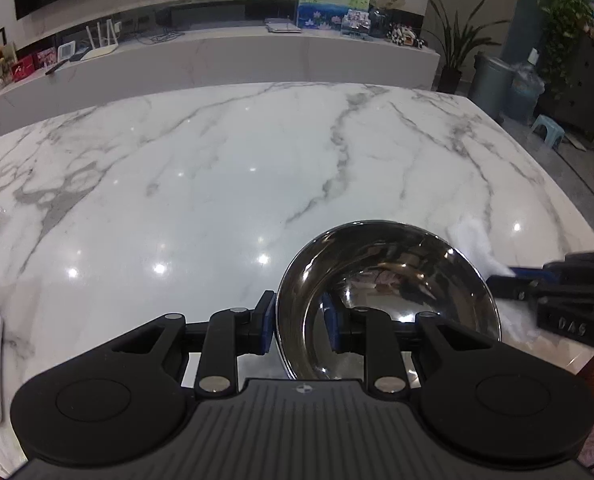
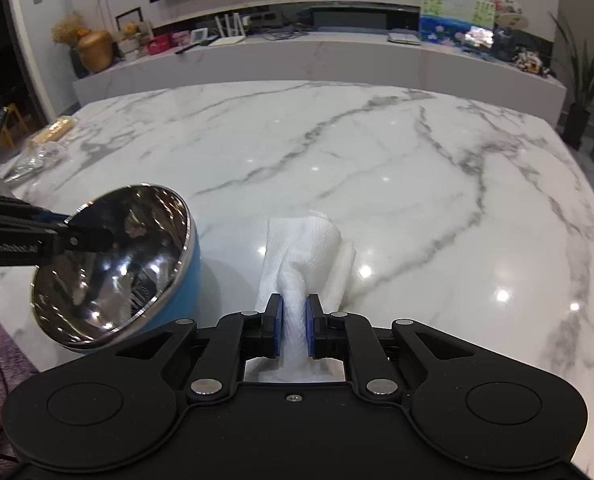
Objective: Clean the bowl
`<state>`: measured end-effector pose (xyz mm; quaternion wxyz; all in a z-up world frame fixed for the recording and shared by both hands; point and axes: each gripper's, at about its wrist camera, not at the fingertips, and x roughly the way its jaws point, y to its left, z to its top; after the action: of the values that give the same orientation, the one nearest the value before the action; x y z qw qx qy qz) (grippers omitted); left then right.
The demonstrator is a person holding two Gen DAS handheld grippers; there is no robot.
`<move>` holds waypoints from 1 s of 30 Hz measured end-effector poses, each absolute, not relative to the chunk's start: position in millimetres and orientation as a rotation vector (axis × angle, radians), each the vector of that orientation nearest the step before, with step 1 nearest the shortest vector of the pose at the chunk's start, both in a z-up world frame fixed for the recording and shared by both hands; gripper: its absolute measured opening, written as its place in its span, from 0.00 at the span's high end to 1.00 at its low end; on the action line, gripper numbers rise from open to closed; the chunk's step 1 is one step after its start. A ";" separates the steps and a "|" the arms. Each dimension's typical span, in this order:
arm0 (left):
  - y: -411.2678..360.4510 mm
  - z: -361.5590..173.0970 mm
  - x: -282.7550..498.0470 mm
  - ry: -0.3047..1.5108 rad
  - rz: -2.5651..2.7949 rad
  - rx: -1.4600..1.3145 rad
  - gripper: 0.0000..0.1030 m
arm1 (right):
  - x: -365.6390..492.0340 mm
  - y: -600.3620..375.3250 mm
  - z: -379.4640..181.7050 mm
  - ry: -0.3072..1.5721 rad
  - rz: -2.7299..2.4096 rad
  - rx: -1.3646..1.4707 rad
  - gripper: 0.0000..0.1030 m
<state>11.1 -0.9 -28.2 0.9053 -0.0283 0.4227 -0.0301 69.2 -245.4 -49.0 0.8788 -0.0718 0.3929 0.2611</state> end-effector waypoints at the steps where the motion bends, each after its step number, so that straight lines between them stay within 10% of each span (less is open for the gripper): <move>1: -0.7 -28.4 11.2 0.872 -0.061 -0.058 0.77 | 68.5 -243.9 -51.3 0.816 0.540 -0.150 0.90; 5: -2.1 -29.8 10.7 0.872 -0.058 -0.046 0.77 | 62.5 -237.7 -57.8 0.799 0.509 -0.142 0.86; 8: -2.9 -30.7 10.2 0.876 -0.056 -0.038 0.77 | 58.9 -234.9 -59.1 0.771 0.471 -0.148 0.57; 18: -2.4 -32.1 10.7 0.894 -0.056 -0.038 0.77 | 52.1 -248.4 -52.8 0.687 0.422 -0.028 0.57; 30: 0.4 -35.5 11.3 0.923 -0.046 -0.053 0.77 | 51.3 -235.1 -73.2 0.721 0.394 -0.076 0.81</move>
<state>11.3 0.4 -35.5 0.8947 -0.0258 0.4454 -0.0220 51.3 -235.1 -73.2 0.9162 -0.0368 0.3502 0.1914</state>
